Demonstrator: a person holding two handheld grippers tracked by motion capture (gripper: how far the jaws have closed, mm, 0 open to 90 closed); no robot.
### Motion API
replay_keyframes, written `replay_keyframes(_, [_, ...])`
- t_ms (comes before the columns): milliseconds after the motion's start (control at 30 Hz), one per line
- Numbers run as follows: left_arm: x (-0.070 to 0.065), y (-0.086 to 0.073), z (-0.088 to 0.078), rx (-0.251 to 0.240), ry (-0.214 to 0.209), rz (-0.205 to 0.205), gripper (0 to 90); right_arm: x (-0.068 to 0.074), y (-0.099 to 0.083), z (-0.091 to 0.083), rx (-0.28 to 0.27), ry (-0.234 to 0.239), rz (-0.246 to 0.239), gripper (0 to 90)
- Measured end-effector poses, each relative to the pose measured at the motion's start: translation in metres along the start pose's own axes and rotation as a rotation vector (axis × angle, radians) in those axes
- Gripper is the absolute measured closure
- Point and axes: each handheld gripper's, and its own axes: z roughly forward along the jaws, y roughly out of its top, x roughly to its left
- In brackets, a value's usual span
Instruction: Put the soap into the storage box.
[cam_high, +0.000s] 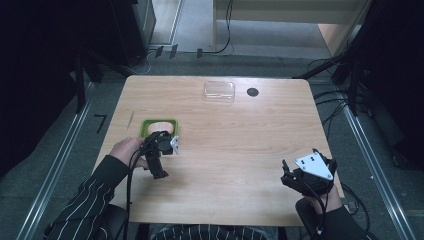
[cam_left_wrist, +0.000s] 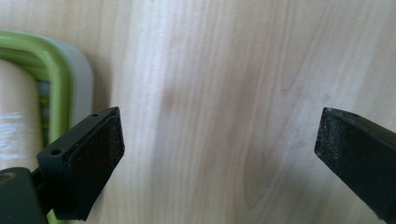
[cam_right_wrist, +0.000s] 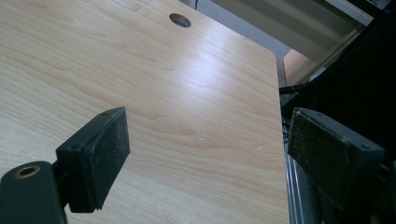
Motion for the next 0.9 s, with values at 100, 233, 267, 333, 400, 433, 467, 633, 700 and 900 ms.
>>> replay_keyframes(100, [-0.006, -0.001, 0.002, 0.001, -0.01, 0.007, 2.2, 0.0, 0.0, 0.0, -0.001, -0.001, 0.001, 13.8])
replay_keyframes(233, [-0.016, -0.001, 0.003, 0.005, -0.02, 0.016, 2.2, 0.0, 0.0, 0.0, -0.001, -0.001, 0.001, 13.8])
replay_keyframes(267, [-0.018, -0.001, 0.004, 0.006, -0.024, 0.015, 2.2, 0.0, 0.0, 0.0, -0.002, -0.002, 0.001, 13.8])
replay_keyframes(333, [-0.023, -0.002, 0.005, 0.005, -0.035, 0.019, 2.2, 0.0, 0.0, 0.0, -0.002, -0.001, 0.001, 13.8])
replay_keyframes(400, [-0.027, -0.002, 0.006, 0.006, -0.042, 0.024, 2.2, 0.0, 0.0, 0.0, -0.001, -0.002, 0.001, 13.8])
replay_keyframes(433, [-0.03, -0.003, 0.007, 0.005, -0.047, 0.022, 2.2, 0.0, 0.0, 0.0, -0.002, -0.003, 0.0, 13.8])
replay_keyframes(467, [-0.031, -0.003, 0.007, 0.002, -0.048, 0.027, 2.2, 0.0, 0.0, 0.0, -0.002, -0.003, 0.0, 13.8])
replay_keyframes(633, [-0.034, -0.004, 0.01, 0.006, -0.061, 0.026, 2.2, 0.0, 0.0, 0.0, -0.003, -0.002, 0.0, 13.8])
replay_keyframes(700, [-0.034, -0.003, 0.011, 0.008, -0.063, 0.03, 2.2, 0.0, 0.0, 0.0, -0.004, -0.002, 0.001, 13.8])
replay_keyframes(900, [-0.032, -0.002, 0.014, 0.015, -0.068, 0.031, 2.1, -0.001, -0.001, 0.0, -0.004, -0.002, 0.004, 13.8])
